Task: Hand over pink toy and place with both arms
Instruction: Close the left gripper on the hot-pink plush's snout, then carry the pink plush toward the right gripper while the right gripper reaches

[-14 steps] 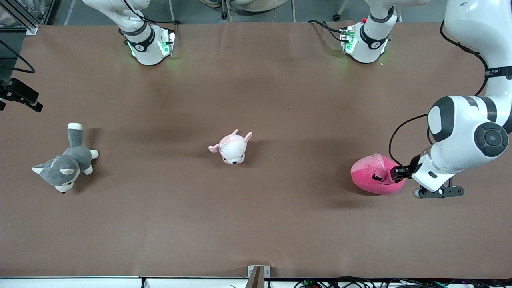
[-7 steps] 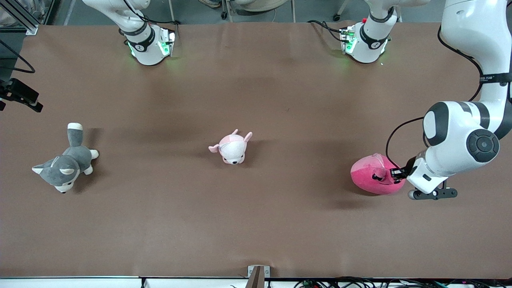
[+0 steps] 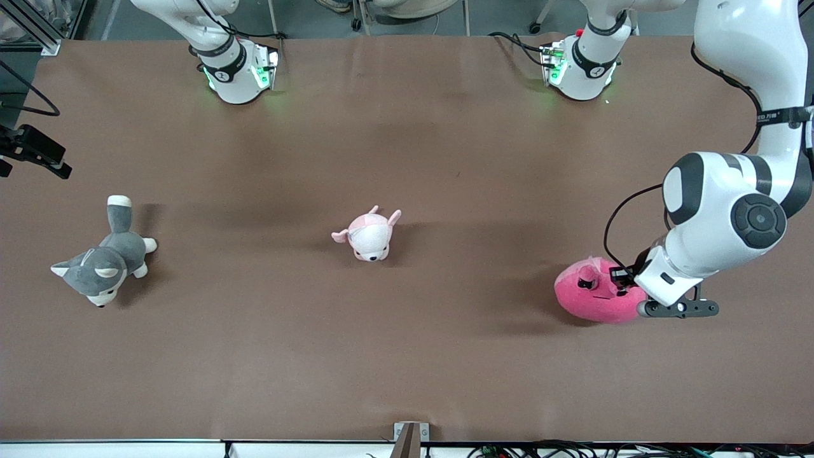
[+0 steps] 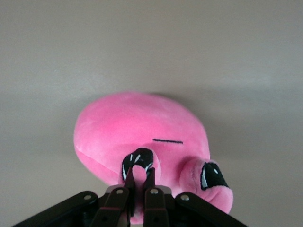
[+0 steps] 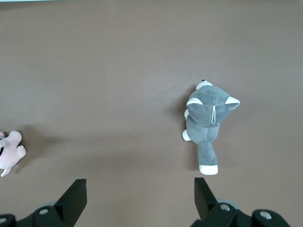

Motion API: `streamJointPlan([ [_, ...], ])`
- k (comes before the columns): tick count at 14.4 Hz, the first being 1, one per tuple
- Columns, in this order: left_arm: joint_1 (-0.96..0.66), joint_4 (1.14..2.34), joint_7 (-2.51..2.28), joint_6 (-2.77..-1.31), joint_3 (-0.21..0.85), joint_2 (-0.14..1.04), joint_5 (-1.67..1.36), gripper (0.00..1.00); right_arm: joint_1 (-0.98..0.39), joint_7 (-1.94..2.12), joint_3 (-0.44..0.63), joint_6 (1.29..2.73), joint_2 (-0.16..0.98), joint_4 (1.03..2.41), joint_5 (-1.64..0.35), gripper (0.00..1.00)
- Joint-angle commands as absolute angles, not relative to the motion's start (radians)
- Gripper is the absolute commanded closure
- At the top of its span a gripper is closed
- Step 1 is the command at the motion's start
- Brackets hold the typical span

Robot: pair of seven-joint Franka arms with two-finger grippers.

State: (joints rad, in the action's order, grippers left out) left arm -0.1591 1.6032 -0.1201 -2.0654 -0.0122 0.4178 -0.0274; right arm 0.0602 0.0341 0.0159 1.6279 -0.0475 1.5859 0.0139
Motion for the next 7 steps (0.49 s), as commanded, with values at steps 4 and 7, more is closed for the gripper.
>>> streamJointPlan([
  [4,-0.290,1.493,-0.315,-1.893,-0.017,0.348,-0.041,1.00,0.058,0.041,0.015,1.673,-0.068,1.617,0.020,0.00],
  [7,-0.333,1.436,-0.464,-1.873,0.023,0.348,-0.046,1.00,0.058,0.040,0.015,1.684,-0.063,1.620,0.017,0.00],
])
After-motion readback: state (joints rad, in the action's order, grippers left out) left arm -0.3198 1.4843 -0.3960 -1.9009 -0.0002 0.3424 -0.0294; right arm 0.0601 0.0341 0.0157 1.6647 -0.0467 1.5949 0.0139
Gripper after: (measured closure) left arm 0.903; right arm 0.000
